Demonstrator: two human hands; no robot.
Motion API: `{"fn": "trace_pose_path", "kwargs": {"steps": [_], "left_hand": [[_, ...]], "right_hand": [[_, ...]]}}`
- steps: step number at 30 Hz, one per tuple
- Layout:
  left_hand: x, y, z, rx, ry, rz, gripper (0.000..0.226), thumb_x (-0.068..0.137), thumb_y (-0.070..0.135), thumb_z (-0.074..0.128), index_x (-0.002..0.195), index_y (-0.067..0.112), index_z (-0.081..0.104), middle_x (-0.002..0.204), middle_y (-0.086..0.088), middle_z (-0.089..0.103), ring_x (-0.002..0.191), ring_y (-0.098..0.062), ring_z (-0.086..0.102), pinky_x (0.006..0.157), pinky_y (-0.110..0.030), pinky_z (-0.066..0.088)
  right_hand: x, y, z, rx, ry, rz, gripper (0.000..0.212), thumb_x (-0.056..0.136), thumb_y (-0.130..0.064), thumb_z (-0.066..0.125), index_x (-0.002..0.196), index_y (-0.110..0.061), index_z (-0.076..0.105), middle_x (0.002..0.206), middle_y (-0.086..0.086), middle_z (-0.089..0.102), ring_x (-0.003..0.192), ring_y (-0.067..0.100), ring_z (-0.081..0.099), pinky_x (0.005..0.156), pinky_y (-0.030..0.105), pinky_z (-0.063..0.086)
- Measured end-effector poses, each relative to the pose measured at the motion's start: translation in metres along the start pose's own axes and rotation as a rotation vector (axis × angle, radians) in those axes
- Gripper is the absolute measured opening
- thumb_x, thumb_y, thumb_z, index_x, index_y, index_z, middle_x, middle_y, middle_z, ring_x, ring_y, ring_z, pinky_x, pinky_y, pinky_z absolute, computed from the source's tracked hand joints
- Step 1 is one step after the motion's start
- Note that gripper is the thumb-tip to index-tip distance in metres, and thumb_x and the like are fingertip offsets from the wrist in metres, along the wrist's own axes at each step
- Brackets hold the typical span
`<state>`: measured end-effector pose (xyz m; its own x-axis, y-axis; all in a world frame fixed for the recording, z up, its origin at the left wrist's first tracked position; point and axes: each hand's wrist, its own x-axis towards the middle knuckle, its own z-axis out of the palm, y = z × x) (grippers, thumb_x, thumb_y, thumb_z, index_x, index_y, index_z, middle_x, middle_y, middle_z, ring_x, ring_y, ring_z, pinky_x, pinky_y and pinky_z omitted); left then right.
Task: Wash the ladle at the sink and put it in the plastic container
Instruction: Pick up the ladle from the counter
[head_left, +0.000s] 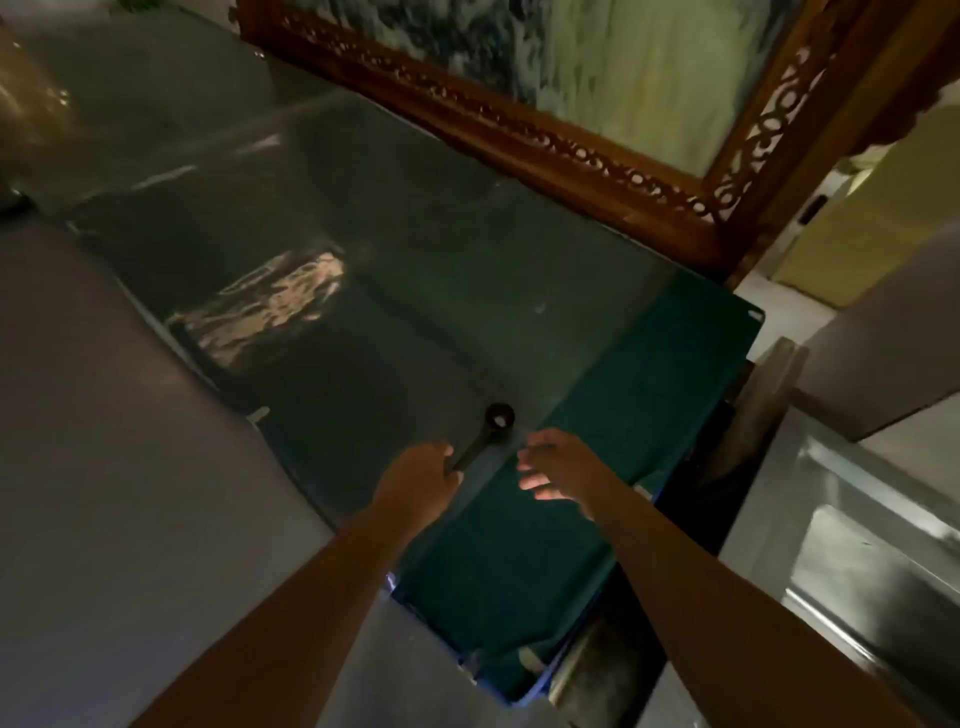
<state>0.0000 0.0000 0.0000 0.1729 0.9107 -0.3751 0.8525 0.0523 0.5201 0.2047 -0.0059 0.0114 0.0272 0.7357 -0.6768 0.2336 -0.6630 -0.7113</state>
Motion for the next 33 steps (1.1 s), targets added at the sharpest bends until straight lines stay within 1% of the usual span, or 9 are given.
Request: {"fn": "trace_pose_path", "kwargs": {"steps": [4,6,9,11,13,16,23,28,33], "left_hand": [[0.028,0.0,0.013,-0.241,0.067,-0.062,0.047,0.084,0.022,0.069,0.129,0.011,0.058,0.121,-0.014,0.067,0.111,-0.027,0.063,0.098,-0.037,0.049],[0.039,0.001,0.022,-0.264,0.066,-0.067,0.046,0.082,0.02,0.07,0.127,0.012,0.06,0.115,-0.012,0.07,0.107,-0.027,0.065,0.096,-0.037,0.05],[0.05,0.003,0.032,-0.205,0.069,-0.034,0.045,0.081,0.017,0.069,0.125,0.011,0.06,0.114,-0.011,0.07,0.109,-0.028,0.064,0.095,-0.037,0.05],[0.055,0.003,0.037,-0.193,0.079,-0.036,0.042,0.081,0.013,0.068,0.122,0.012,0.062,0.114,-0.01,0.07,0.108,-0.027,0.064,0.092,-0.033,0.048],[0.058,0.002,0.04,-0.185,0.082,-0.038,0.034,0.082,0.009,0.065,0.115,0.014,0.065,0.11,-0.008,0.07,0.104,-0.025,0.064,0.083,-0.028,0.045],[0.06,0.0,0.04,-0.182,0.069,-0.047,0.027,0.082,0.003,0.058,0.102,0.016,0.07,0.098,-0.005,0.073,0.094,-0.024,0.067,0.072,-0.025,0.043],[0.045,0.013,0.026,-0.184,0.108,0.031,0.028,0.082,0.002,0.059,0.104,0.016,0.07,0.099,-0.004,0.074,0.092,-0.02,0.067,0.074,-0.024,0.042],[0.021,0.06,0.005,-0.225,0.108,0.133,0.027,0.082,0.001,0.058,0.101,0.016,0.069,0.094,-0.004,0.072,0.086,-0.02,0.065,0.069,-0.024,0.039],[-0.01,0.129,-0.009,-0.233,0.084,0.33,0.02,0.081,0.002,0.064,0.095,0.015,0.071,0.085,0.0,0.071,0.076,-0.015,0.06,0.062,-0.024,0.037]], "right_hand": [[0.034,-0.003,0.007,0.106,0.038,0.008,0.041,0.093,-0.011,0.058,0.131,-0.016,0.042,0.089,0.008,0.062,0.064,0.019,0.06,0.061,0.029,0.047],[0.045,-0.001,0.009,0.157,0.041,0.001,0.044,0.094,-0.01,0.057,0.132,-0.02,0.039,0.086,0.008,0.061,0.062,0.019,0.06,0.06,0.028,0.047],[0.055,0.002,0.01,0.21,0.019,-0.01,0.044,0.094,-0.009,0.056,0.132,-0.025,0.041,0.094,0.013,0.063,0.064,0.02,0.061,0.061,0.029,0.048],[0.059,0.004,0.011,0.227,0.012,-0.01,0.035,0.094,-0.008,0.054,0.124,-0.024,0.048,0.093,0.013,0.063,0.065,0.02,0.062,0.062,0.029,0.049],[0.061,0.004,0.011,0.235,0.006,-0.005,0.02,0.094,-0.008,0.053,0.107,-0.023,0.056,0.085,0.01,0.063,0.064,0.019,0.062,0.062,0.029,0.049],[0.064,0.004,0.01,0.223,-0.007,-0.001,0.02,0.094,-0.009,0.054,0.093,-0.029,0.059,0.085,0.008,0.064,0.065,0.019,0.063,0.063,0.029,0.051],[0.037,-0.003,-0.002,0.261,-0.036,-0.048,0.026,0.092,-0.01,0.057,0.114,-0.025,0.057,0.092,0.009,0.067,0.071,0.019,0.066,0.066,0.031,0.052],[-0.019,-0.022,-0.036,0.295,0.034,-0.117,0.037,0.09,-0.008,0.058,0.124,-0.024,0.055,0.089,0.005,0.069,0.071,0.019,0.068,0.063,0.03,0.053],[-0.093,-0.029,-0.085,0.308,0.163,-0.163,0.039,0.093,-0.007,0.053,0.13,-0.018,0.051,0.087,0.007,0.067,0.069,0.02,0.066,0.061,0.029,0.051]]}}
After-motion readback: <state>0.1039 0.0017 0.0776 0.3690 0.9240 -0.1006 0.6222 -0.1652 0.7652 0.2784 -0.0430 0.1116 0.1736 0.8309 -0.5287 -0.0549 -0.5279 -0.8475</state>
